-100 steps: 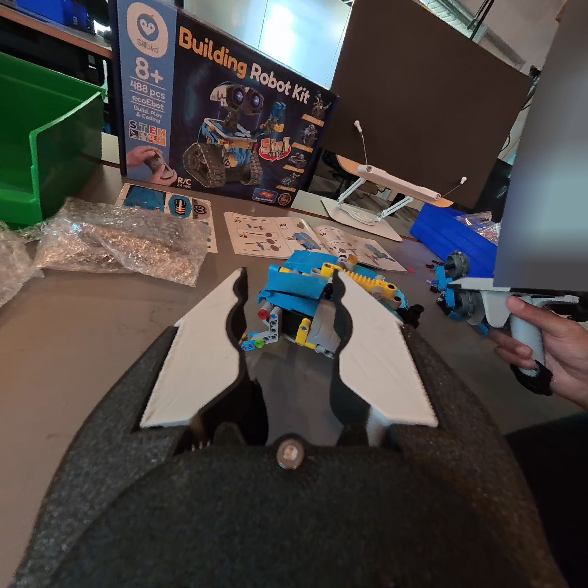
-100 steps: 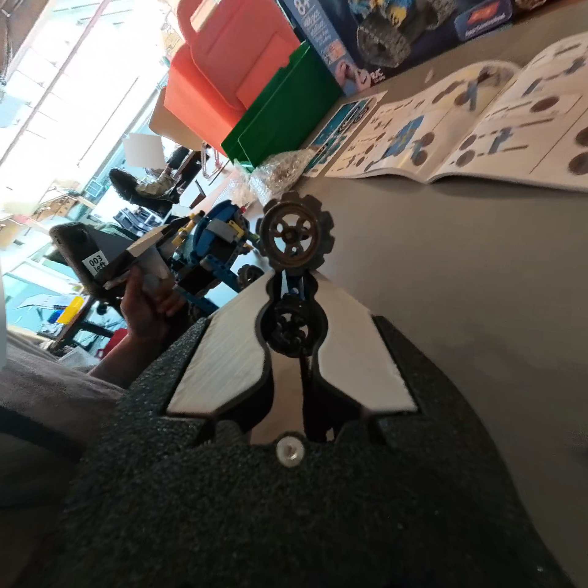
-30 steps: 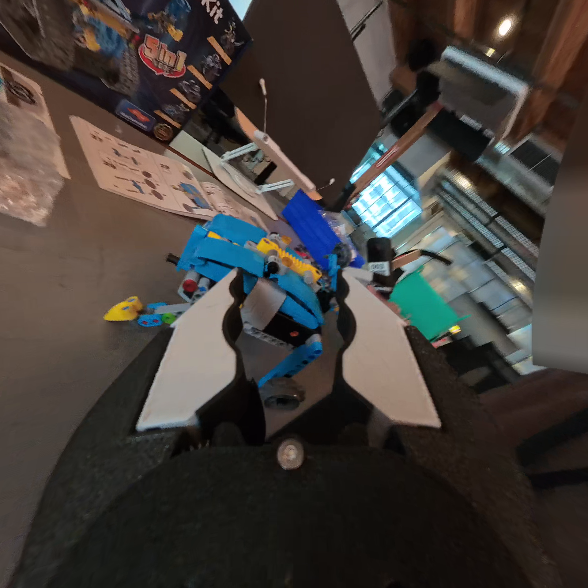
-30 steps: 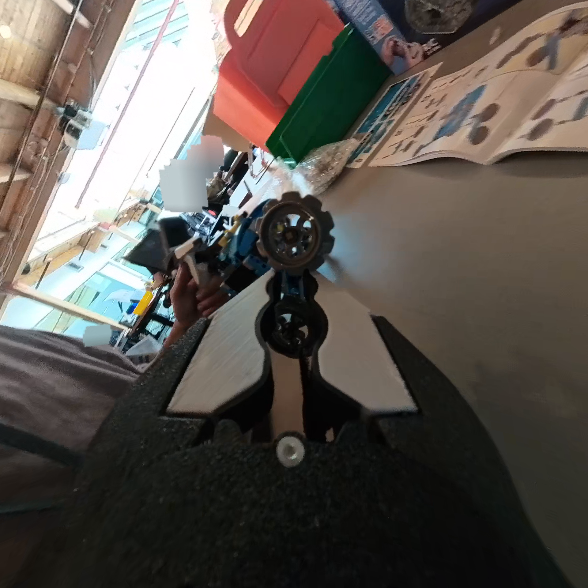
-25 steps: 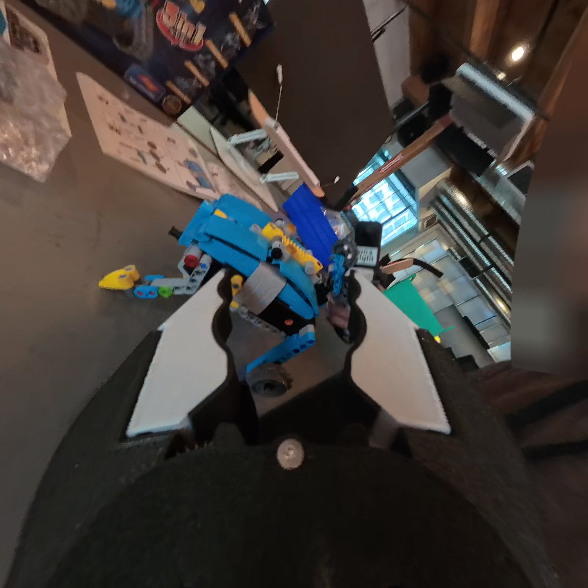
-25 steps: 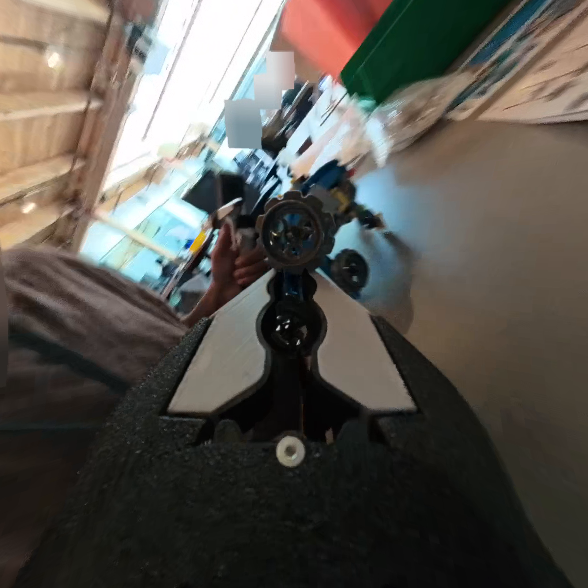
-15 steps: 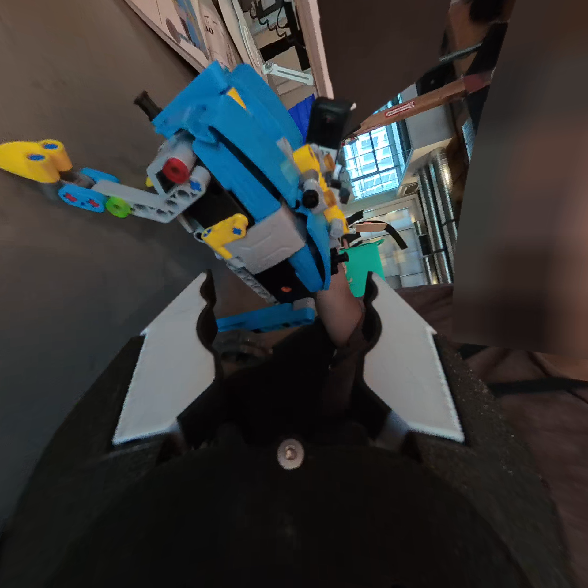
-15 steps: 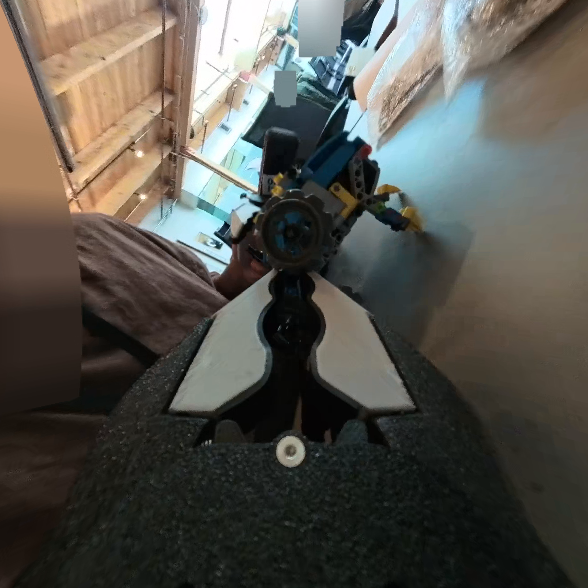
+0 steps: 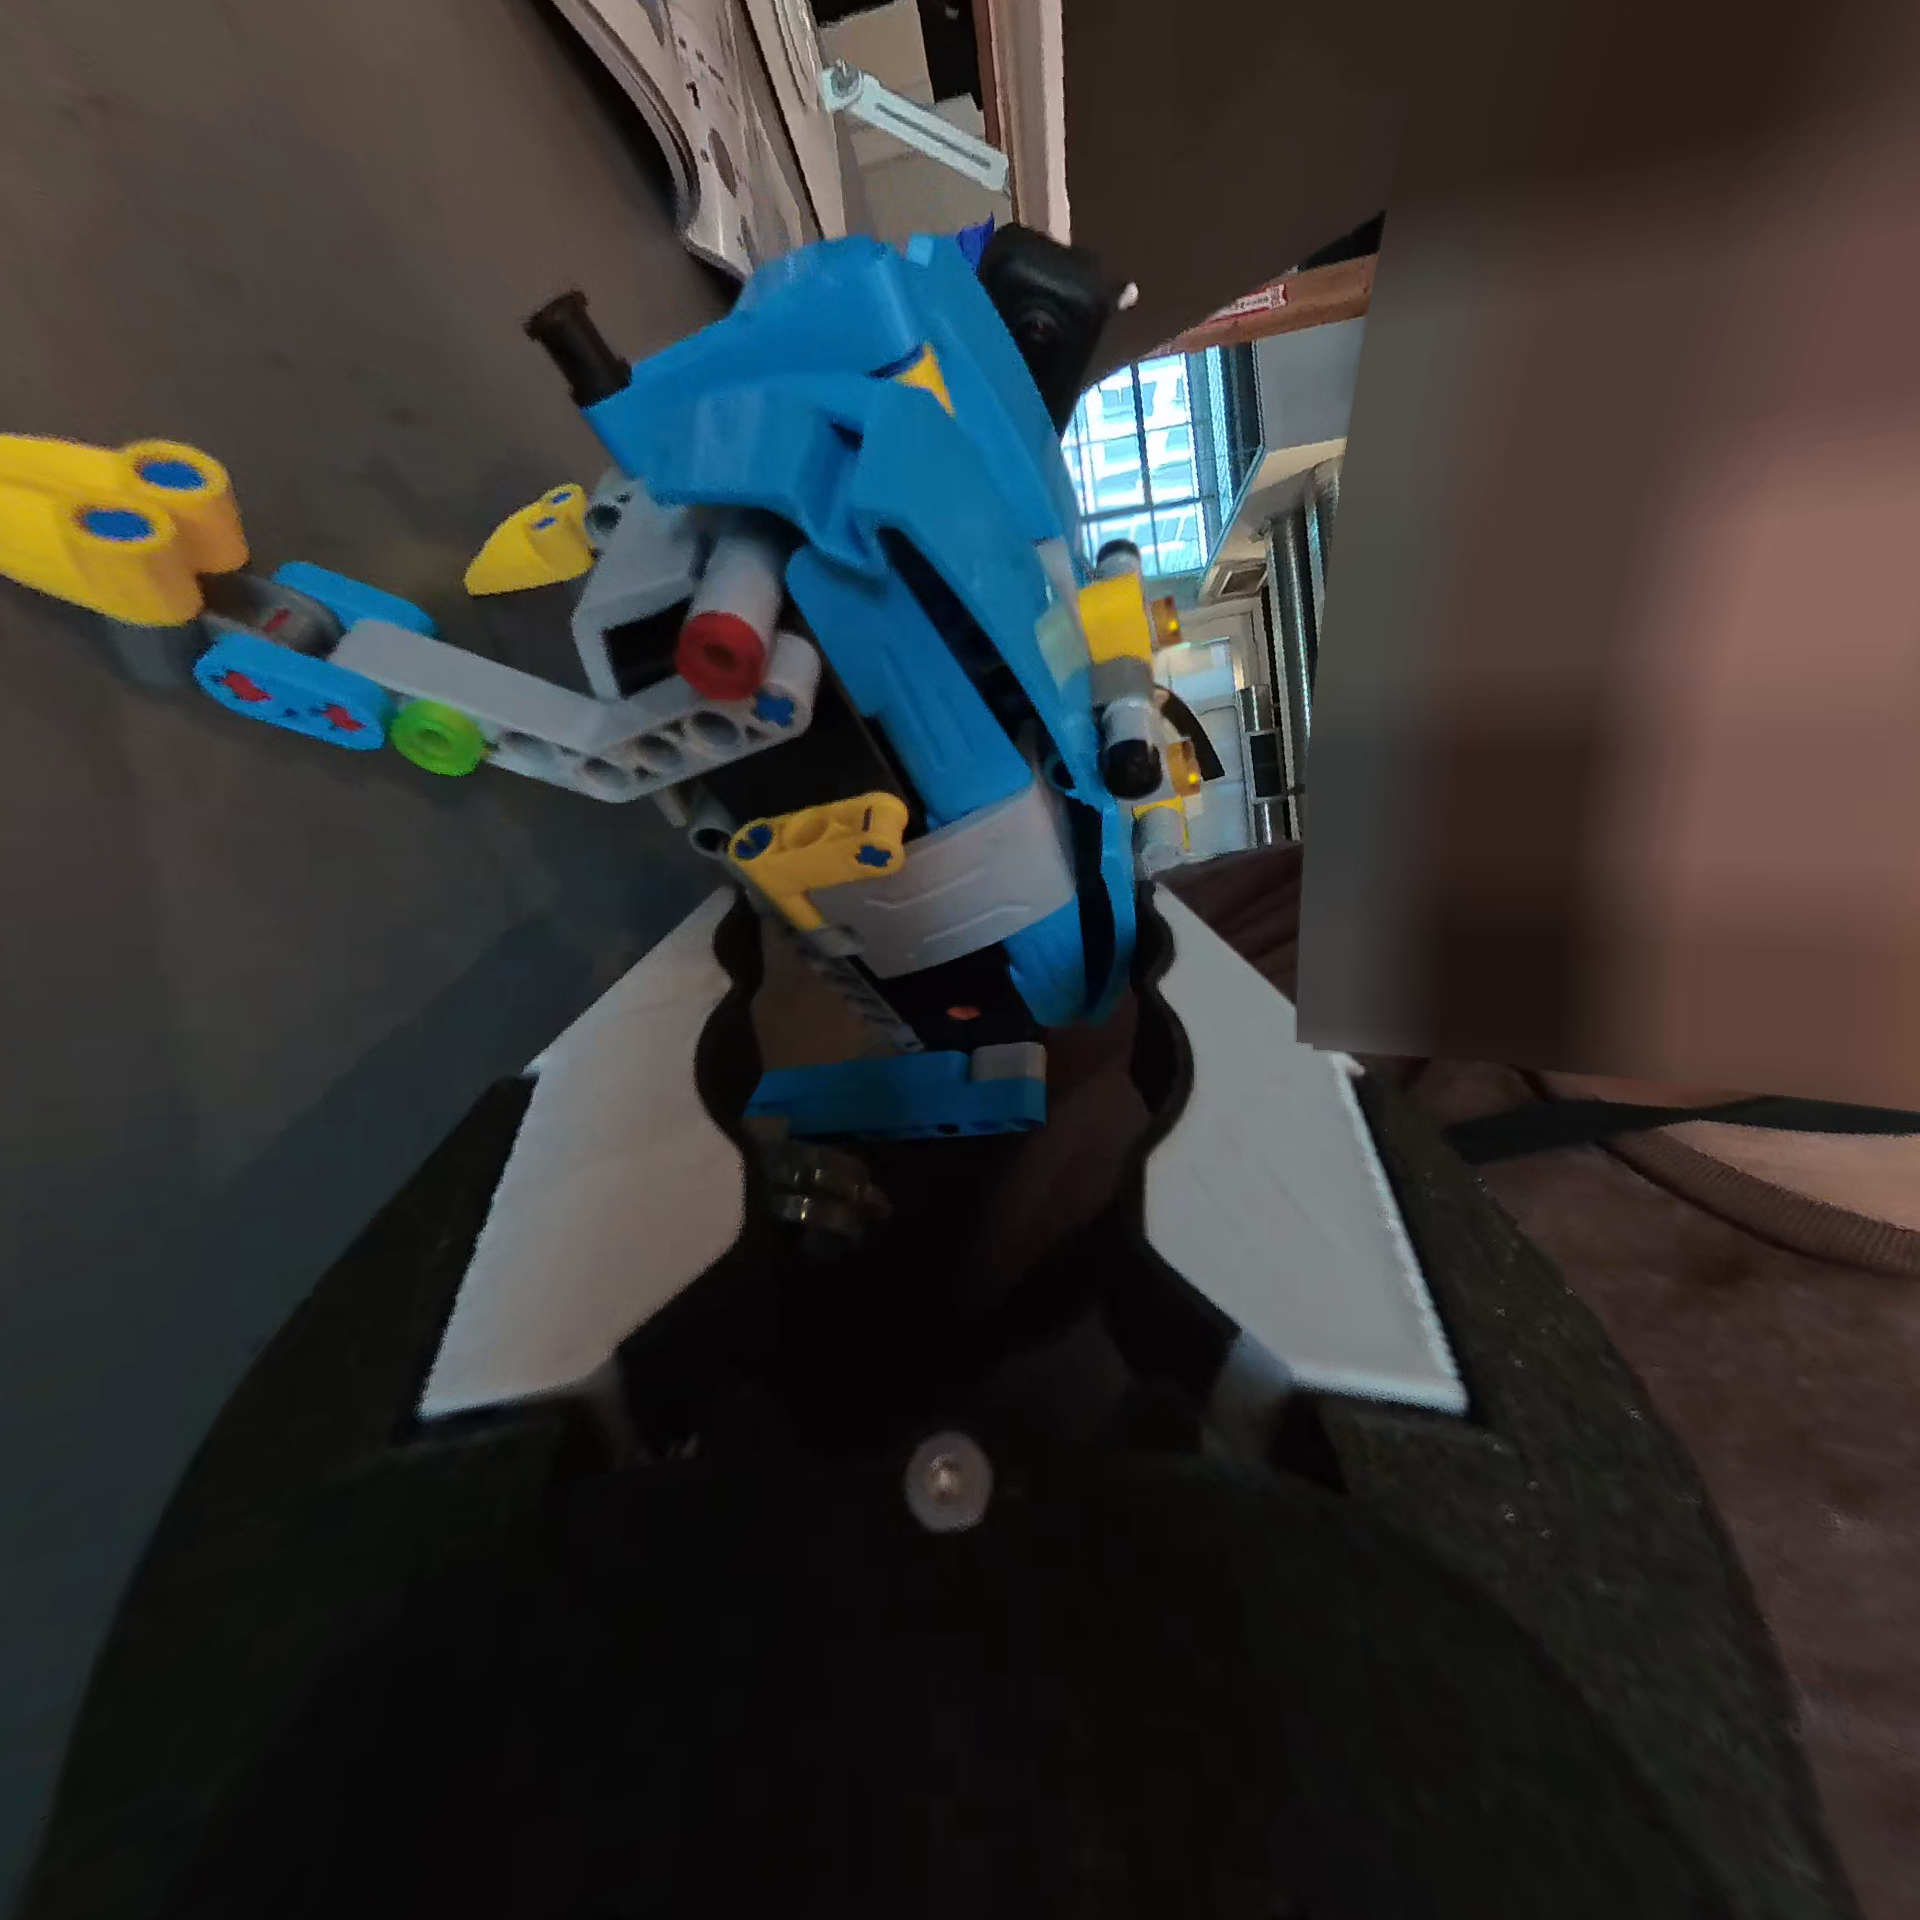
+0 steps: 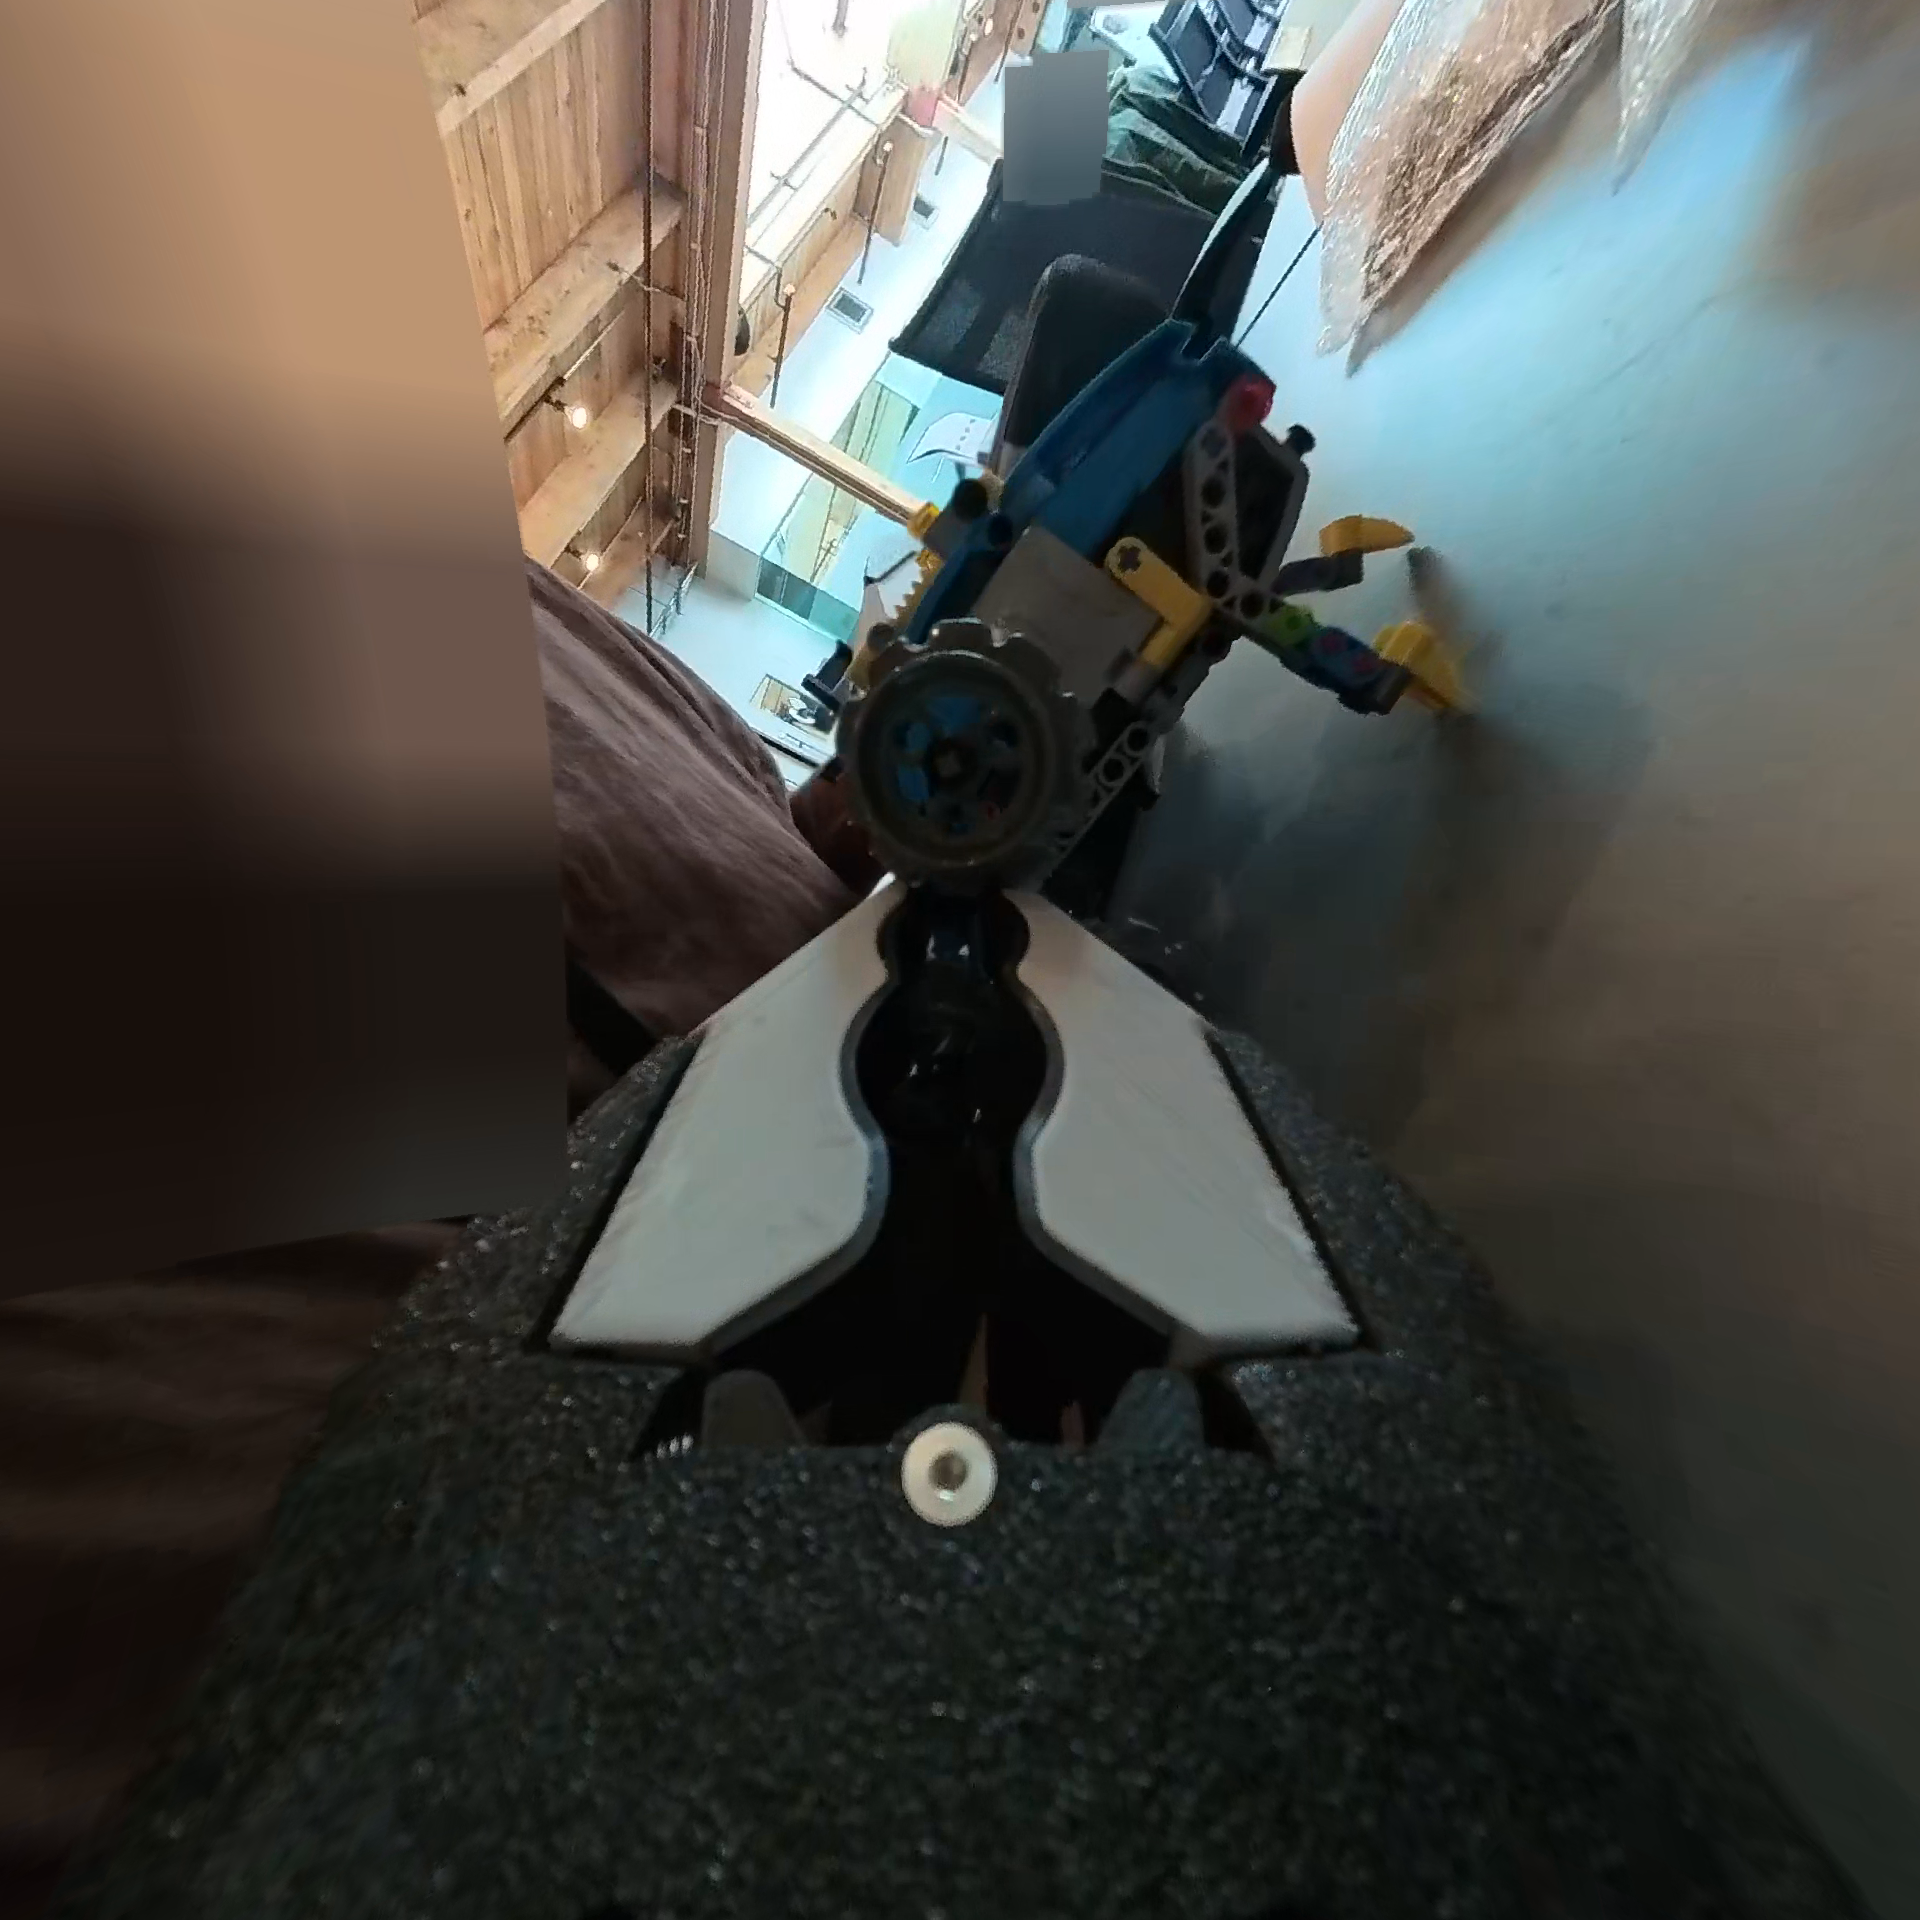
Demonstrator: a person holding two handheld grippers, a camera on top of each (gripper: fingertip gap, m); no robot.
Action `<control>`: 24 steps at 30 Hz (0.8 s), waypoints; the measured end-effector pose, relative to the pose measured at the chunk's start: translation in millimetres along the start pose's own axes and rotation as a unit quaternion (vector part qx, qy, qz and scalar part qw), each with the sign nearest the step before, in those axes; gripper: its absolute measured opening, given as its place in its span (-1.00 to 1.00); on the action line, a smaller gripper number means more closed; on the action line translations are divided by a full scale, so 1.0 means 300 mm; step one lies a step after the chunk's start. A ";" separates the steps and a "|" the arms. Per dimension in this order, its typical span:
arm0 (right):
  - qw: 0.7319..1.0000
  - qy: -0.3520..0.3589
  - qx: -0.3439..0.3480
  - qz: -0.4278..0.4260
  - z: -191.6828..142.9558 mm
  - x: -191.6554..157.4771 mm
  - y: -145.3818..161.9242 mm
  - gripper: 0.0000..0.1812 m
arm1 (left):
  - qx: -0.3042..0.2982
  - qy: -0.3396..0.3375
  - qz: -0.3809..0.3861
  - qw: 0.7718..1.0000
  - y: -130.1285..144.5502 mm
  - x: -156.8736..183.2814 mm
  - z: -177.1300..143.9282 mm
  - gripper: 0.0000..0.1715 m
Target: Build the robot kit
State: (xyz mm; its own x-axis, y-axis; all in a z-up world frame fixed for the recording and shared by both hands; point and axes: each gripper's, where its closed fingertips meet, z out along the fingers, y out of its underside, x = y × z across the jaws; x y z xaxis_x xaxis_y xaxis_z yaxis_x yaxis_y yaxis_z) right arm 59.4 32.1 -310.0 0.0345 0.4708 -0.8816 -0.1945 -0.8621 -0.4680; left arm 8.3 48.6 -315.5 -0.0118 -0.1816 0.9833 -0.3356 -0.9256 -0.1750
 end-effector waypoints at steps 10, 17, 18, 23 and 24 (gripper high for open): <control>1.000 0.003 -0.012 -0.001 0.012 0.000 0.018 -0.88 | -0.055 0.007 0.015 0.998 0.007 -0.002 -0.003 -0.19; 0.999 -0.032 -0.007 0.042 -0.001 -0.013 0.015 -0.85 | -0.030 0.023 0.007 0.999 -0.027 -0.006 -0.013 -0.19; 0.998 -0.035 -0.012 0.045 0.001 -0.015 0.020 -0.89 | -0.029 0.023 0.008 0.999 -0.027 -0.006 -0.015 -0.19; 0.998 -0.057 -0.010 0.034 -0.009 -0.039 0.016 -0.88 | -0.030 0.027 0.005 0.999 -0.025 -0.005 -0.014 -0.19; 0.998 -0.056 -0.006 0.033 -0.012 -0.037 0.011 -0.88 | -0.031 0.028 0.004 0.999 -0.026 -0.004 -0.014 -0.19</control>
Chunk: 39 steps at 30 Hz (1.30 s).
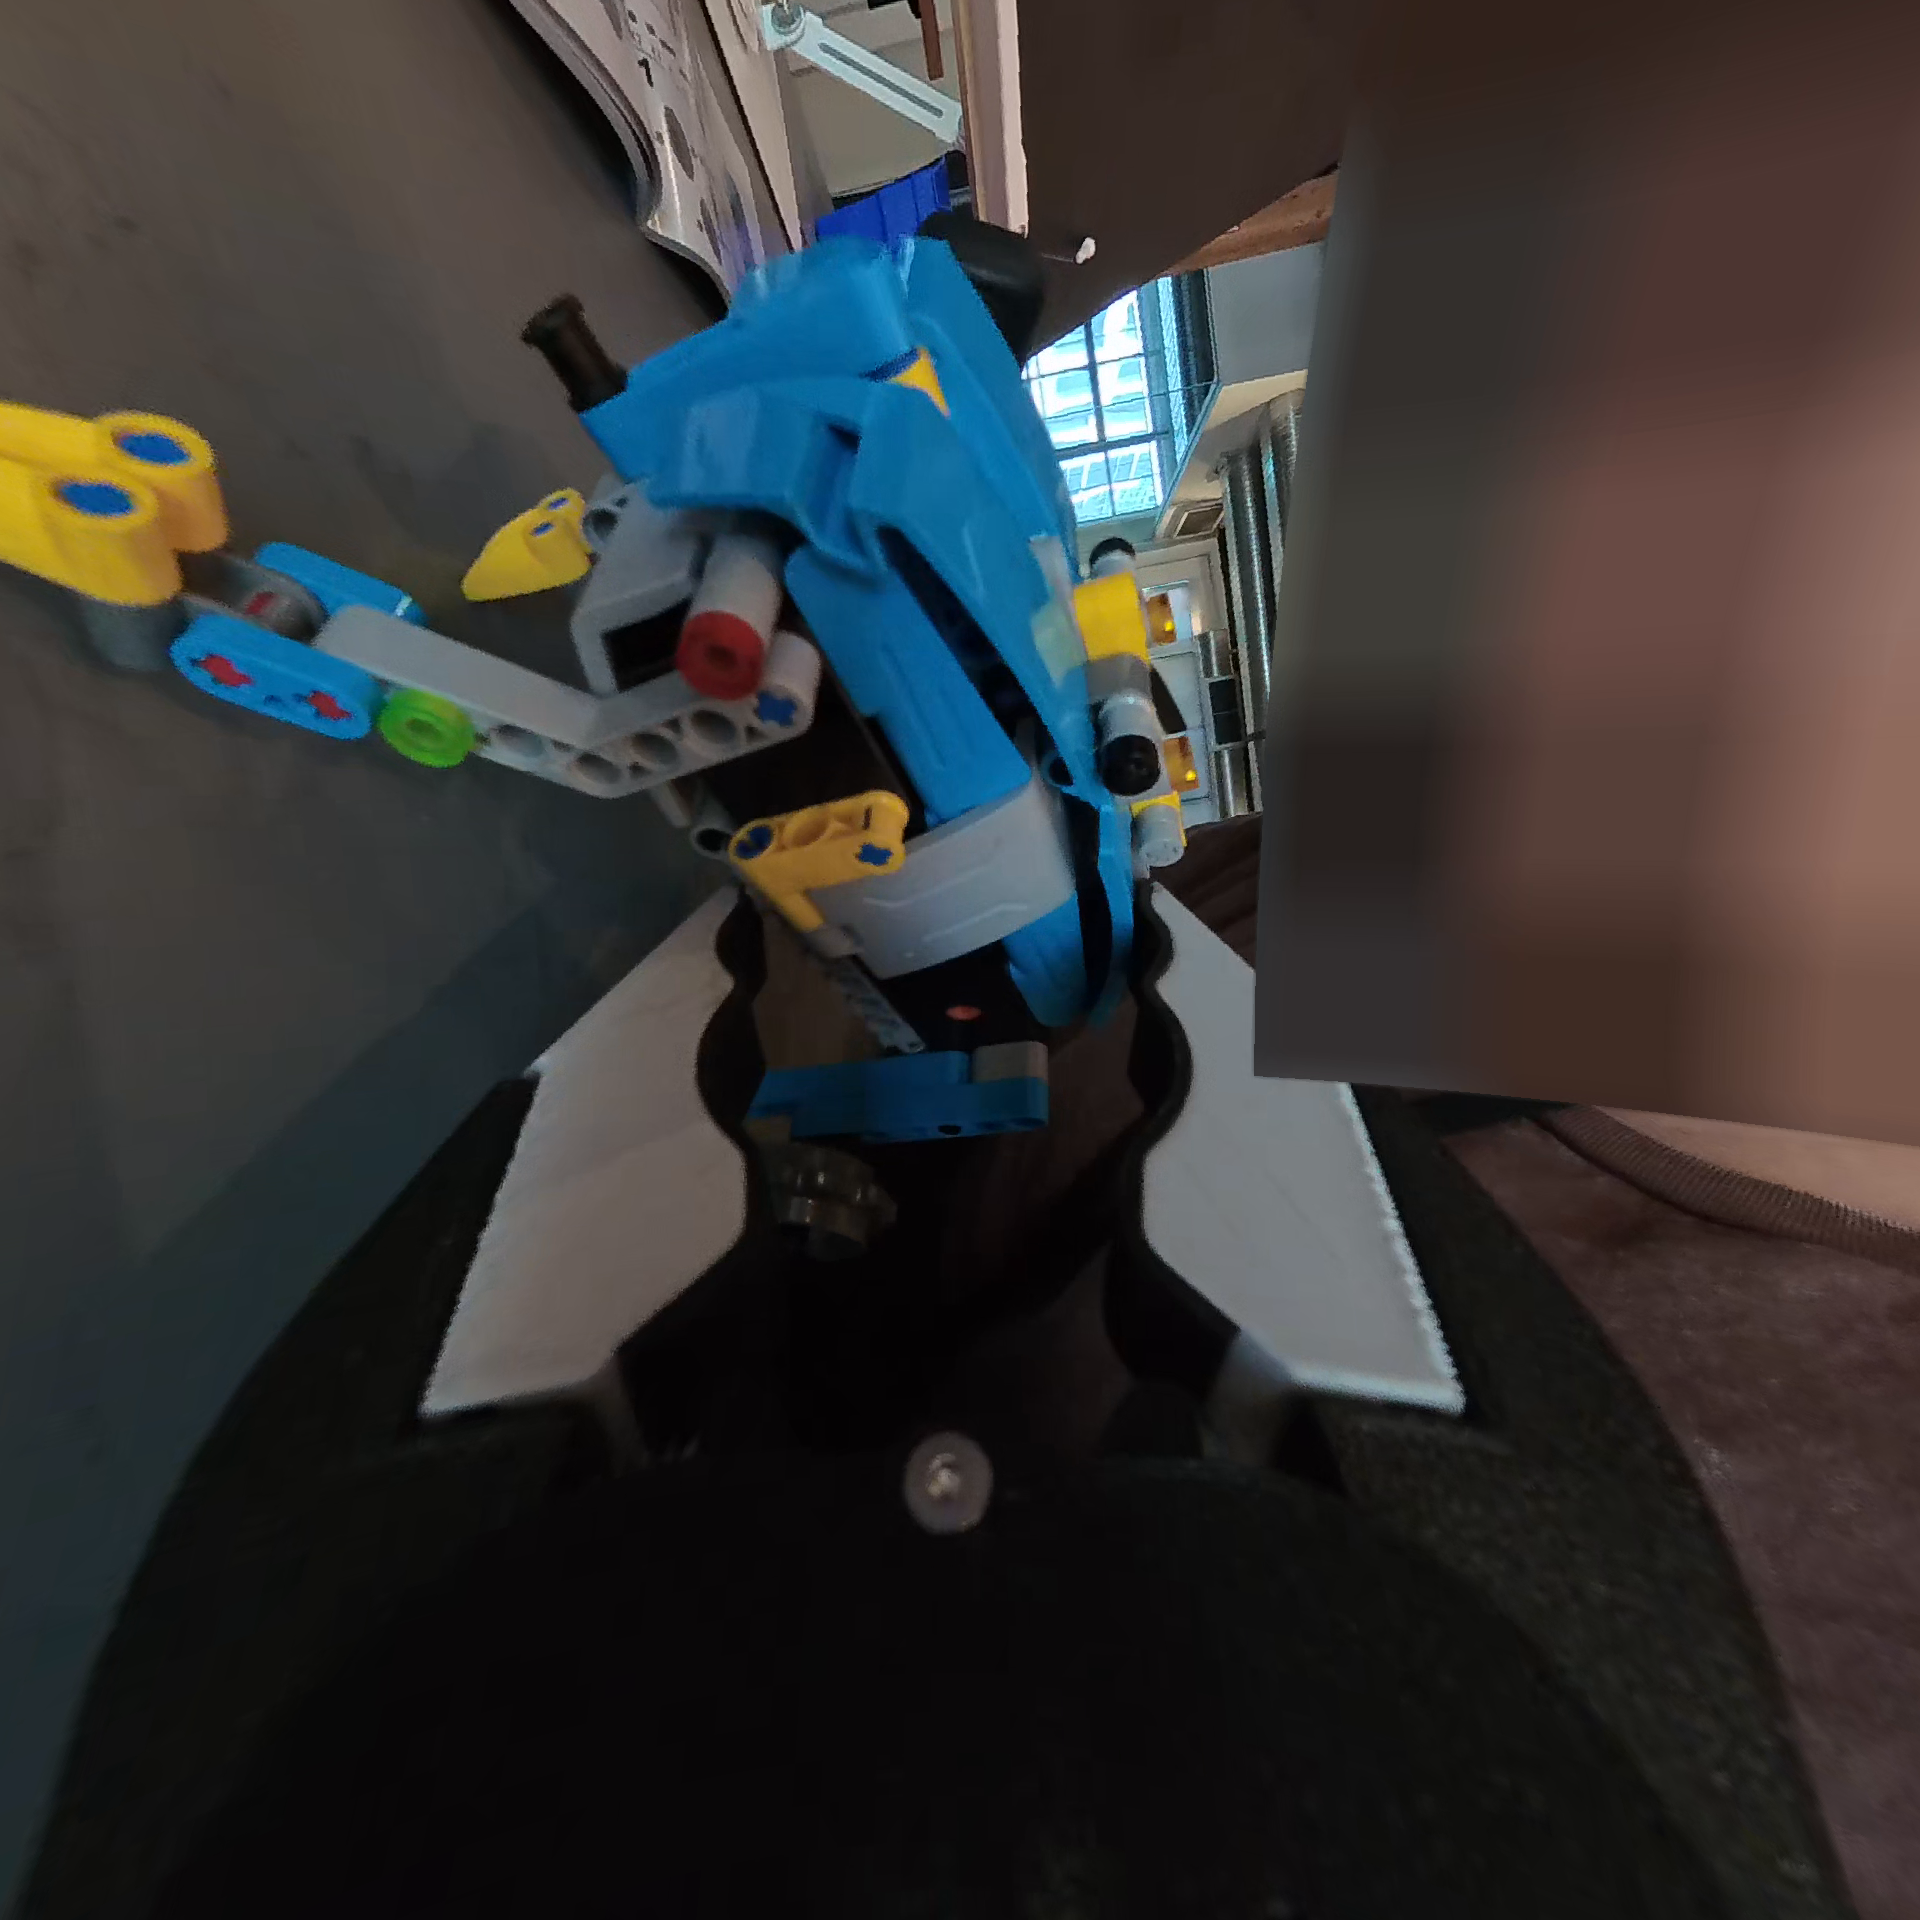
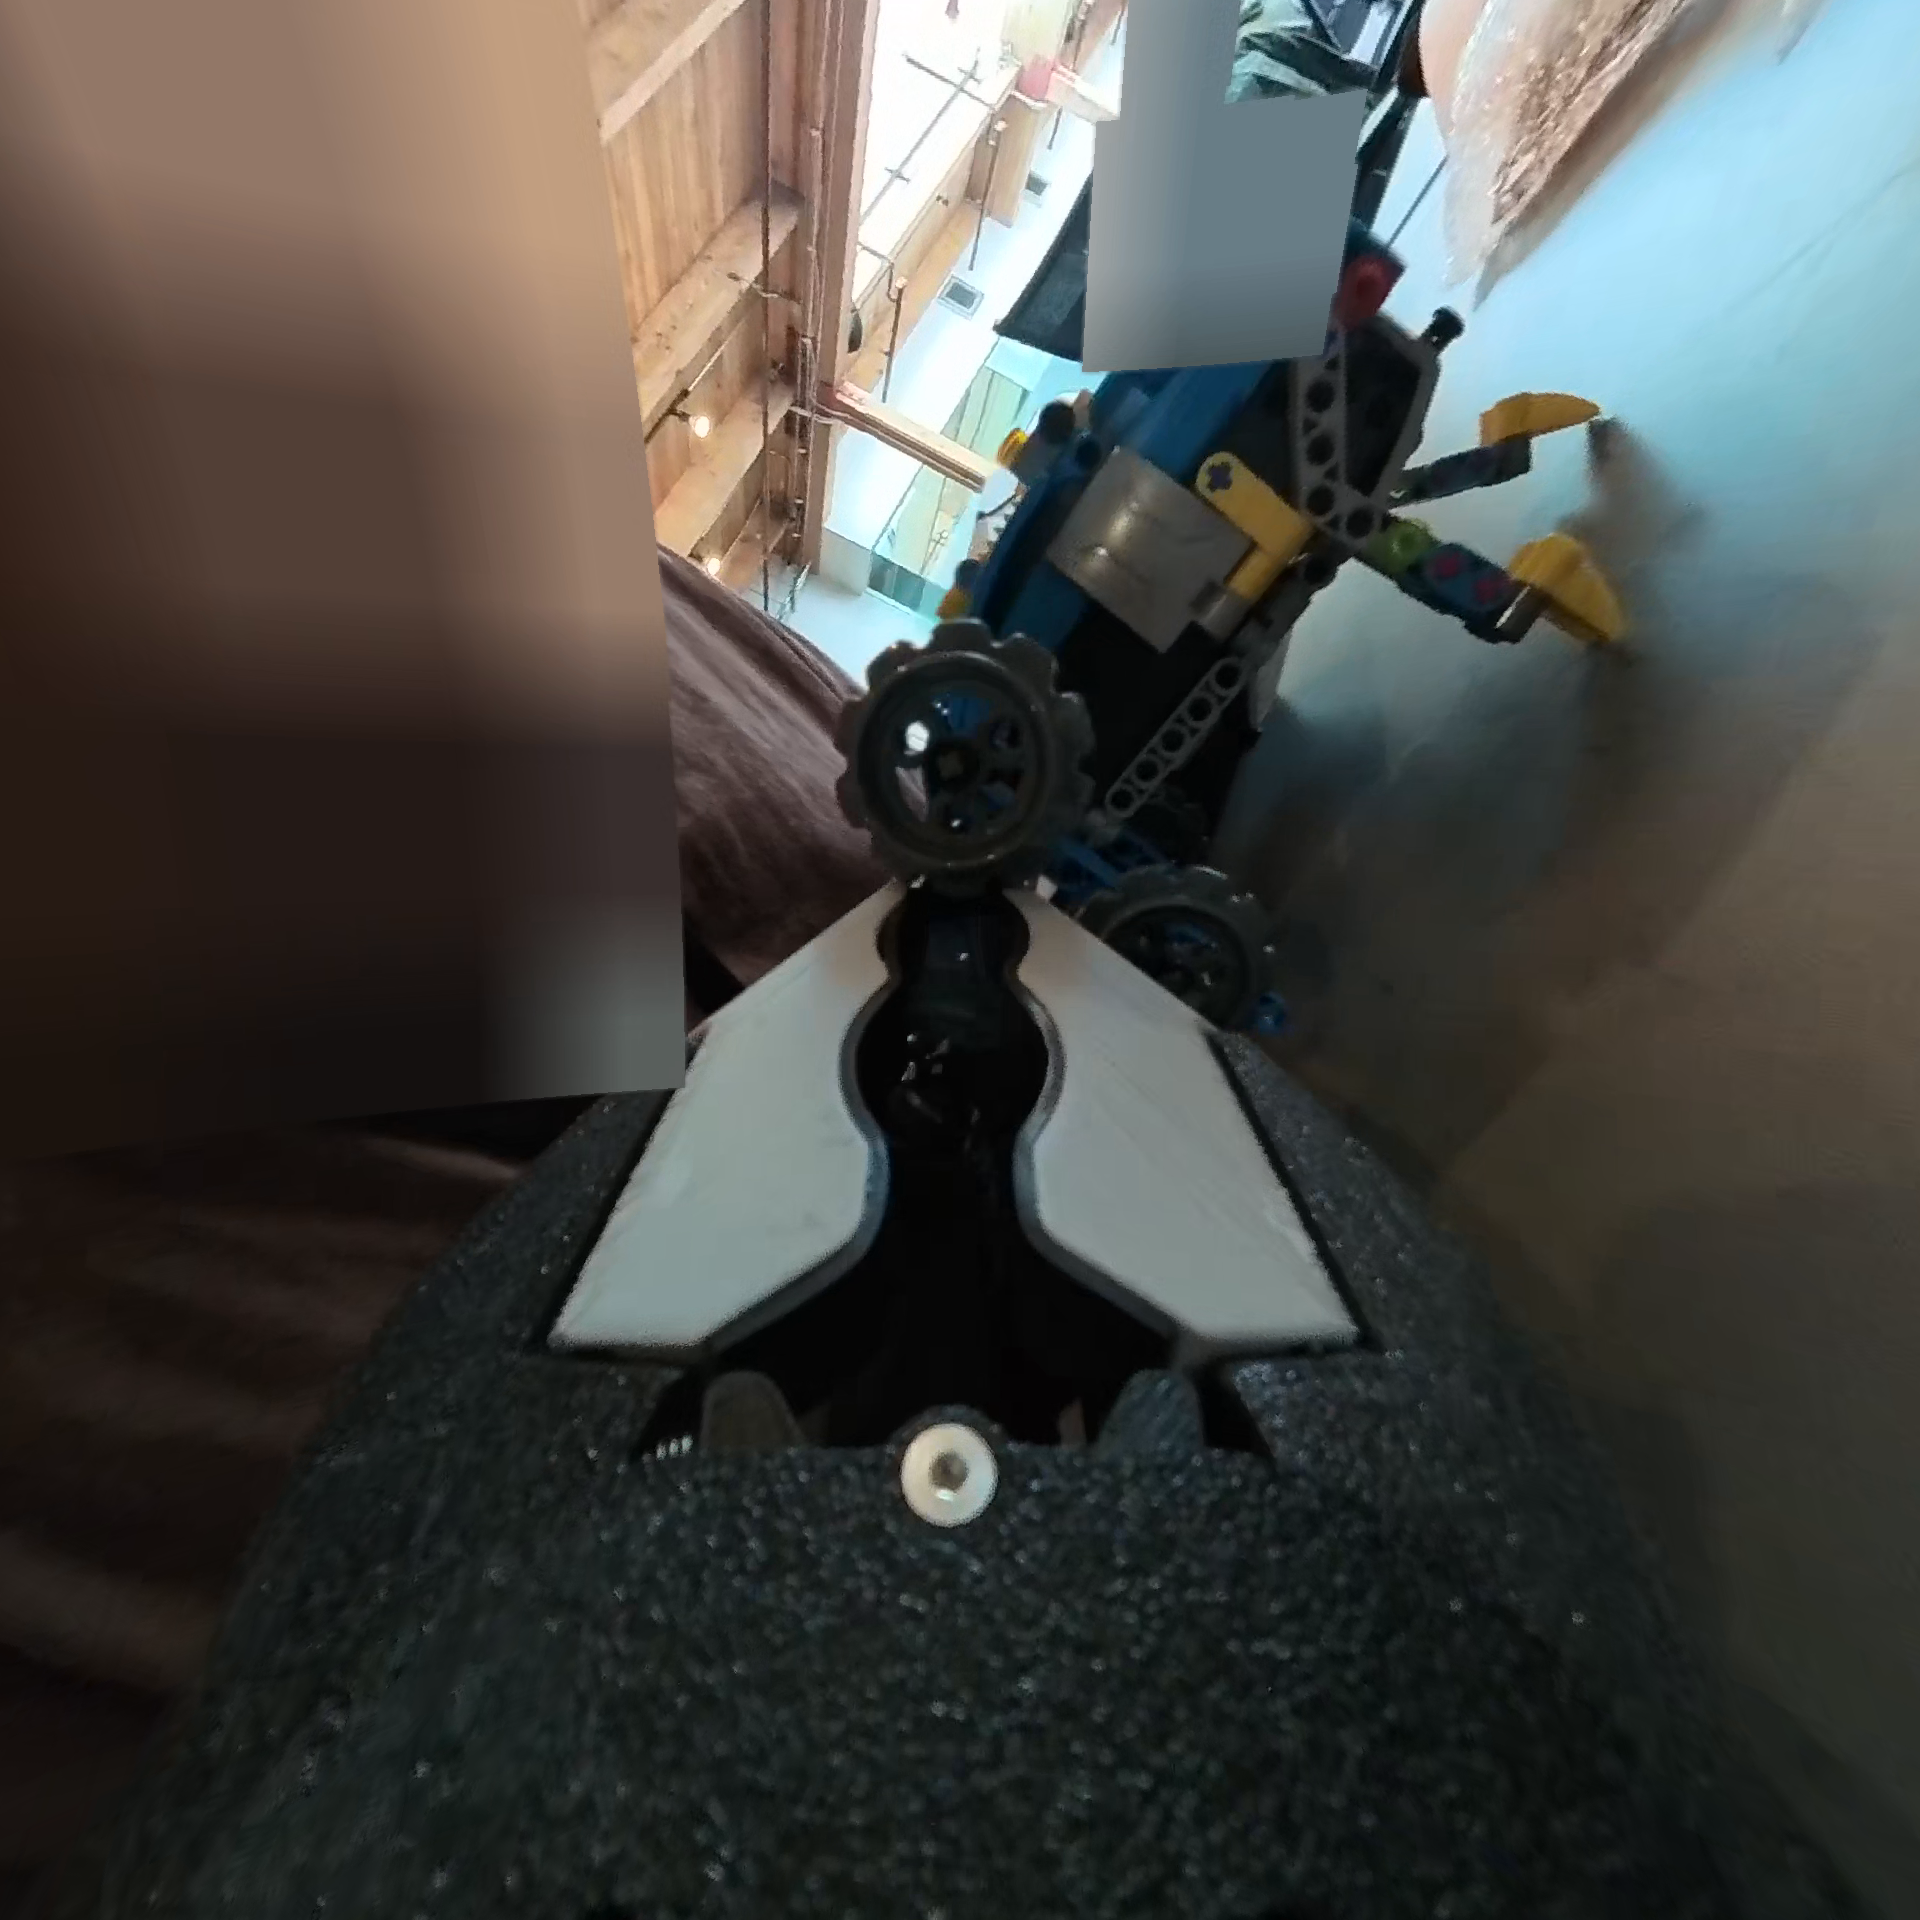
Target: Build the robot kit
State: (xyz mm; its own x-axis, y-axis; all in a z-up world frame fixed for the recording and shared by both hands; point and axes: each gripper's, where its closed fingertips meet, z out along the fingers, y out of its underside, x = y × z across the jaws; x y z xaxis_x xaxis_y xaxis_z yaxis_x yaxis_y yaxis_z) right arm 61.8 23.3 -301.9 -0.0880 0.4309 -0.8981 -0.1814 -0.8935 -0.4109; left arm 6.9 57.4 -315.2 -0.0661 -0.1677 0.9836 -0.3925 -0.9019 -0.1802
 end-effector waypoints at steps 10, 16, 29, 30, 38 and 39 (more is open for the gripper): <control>1.000 0.010 0.004 -0.004 0.021 0.014 -0.010 -0.88 | 0.000 0.004 -0.003 1.000 0.000 0.001 0.000 -0.19; 1.000 0.000 0.009 0.000 0.025 0.006 -0.015 -0.88 | 0.000 0.005 -0.004 1.000 0.000 0.001 0.000 -0.19; 0.999 0.036 -0.019 0.005 0.022 0.039 0.018 -0.88 | 0.003 0.014 -0.015 1.000 -0.008 0.000 -0.010 -0.19; 0.999 0.036 -0.019 0.004 0.022 0.039 0.019 -0.89 | 0.002 0.014 -0.015 1.000 -0.008 0.000 -0.011 -0.19; 0.999 0.041 -0.019 -0.007 0.021 0.039 0.020 -0.89 | 0.002 0.017 -0.020 1.000 -0.009 0.001 -0.012 -0.20; 0.999 0.042 -0.018 -0.010 0.022 0.038 0.019 -0.89 | 0.003 0.018 -0.020 1.000 -0.010 0.001 -0.011 -0.20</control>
State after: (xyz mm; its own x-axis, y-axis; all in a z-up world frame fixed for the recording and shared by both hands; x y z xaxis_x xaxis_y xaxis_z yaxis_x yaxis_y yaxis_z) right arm 53.4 24.1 -313.5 -0.0022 0.4370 -0.8995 -0.1474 -0.8898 -0.4319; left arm 5.0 61.4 -314.5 -0.0828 -0.1169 0.9897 -0.3908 -0.9097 -0.1402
